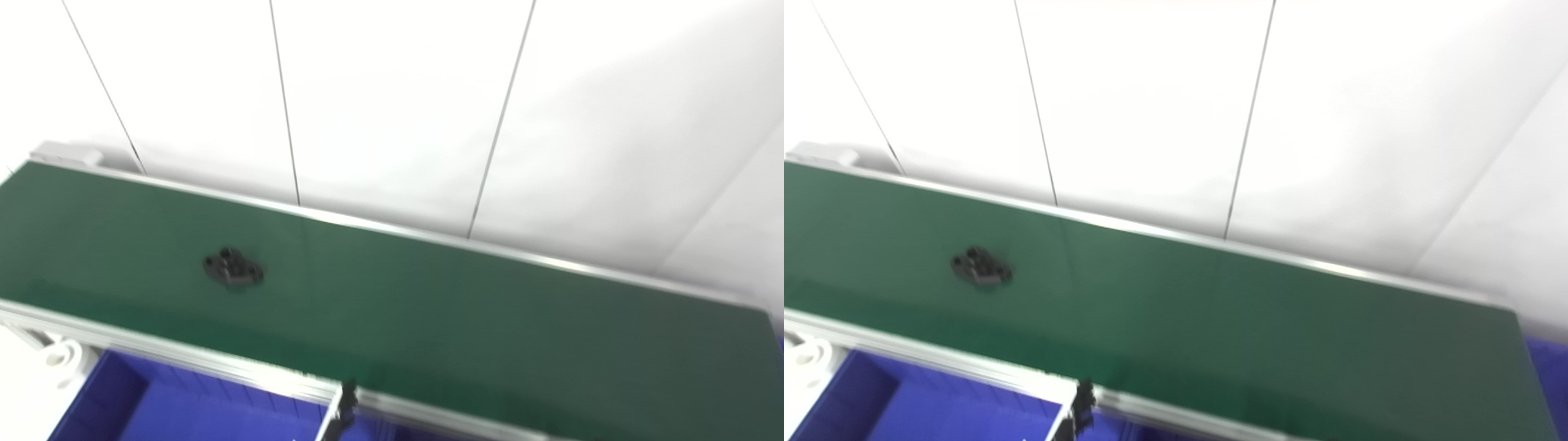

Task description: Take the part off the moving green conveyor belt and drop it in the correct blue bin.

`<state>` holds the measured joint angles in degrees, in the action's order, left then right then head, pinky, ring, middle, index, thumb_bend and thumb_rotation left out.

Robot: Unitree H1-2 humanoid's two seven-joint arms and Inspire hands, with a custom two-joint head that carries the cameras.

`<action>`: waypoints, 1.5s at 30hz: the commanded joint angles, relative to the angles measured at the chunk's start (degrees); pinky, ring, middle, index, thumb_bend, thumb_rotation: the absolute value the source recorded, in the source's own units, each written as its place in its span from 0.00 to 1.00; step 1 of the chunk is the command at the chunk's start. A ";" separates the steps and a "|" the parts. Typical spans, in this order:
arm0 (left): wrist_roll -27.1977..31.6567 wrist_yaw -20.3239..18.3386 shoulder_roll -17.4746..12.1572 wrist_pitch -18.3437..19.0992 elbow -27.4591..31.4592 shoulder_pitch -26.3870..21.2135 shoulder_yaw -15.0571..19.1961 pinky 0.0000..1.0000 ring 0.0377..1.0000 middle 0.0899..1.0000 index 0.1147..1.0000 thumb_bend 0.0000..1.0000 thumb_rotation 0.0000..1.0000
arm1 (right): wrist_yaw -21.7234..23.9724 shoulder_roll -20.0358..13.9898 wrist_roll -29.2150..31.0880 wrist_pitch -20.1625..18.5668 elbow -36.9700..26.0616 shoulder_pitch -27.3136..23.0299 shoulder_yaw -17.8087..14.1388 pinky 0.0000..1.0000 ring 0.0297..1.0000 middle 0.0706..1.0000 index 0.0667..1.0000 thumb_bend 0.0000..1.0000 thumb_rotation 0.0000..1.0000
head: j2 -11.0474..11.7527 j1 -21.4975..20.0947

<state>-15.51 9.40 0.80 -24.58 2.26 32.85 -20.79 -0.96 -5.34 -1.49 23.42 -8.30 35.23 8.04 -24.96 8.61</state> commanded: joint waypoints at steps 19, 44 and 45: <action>-0.55 -0.07 0.67 0.50 8.00 1.49 -0.47 0.89 0.96 1.00 1.00 0.85 0.98 | -3.67 1.62 -18.29 -1.50 -12.81 -2.63 -0.64 0.93 0.94 0.93 1.00 0.80 0.77 | -13.89 -1.62; 9.67 -4.64 1.31 7.16 14.68 5.11 0.00 1.00 1.00 1.00 1.00 0.70 0.96 | 8.57 6.29 -40.62 -29.85 -20.71 -22.32 5.51 0.75 0.85 0.92 0.95 0.99 0.72 | -18.35 -7.28; 10.00 -4.81 1.28 7.47 14.77 5.21 0.07 1.00 1.00 1.00 1.00 0.70 0.96 | 8.91 6.48 -41.60 -30.52 -20.16 -23.70 5.79 0.75 0.85 0.92 0.95 0.99 0.73 | -18.26 -7.25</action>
<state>-6.00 5.34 1.46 -16.95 15.11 37.22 -20.54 7.79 0.30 -41.75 -5.98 -27.89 13.34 13.32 -43.16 1.32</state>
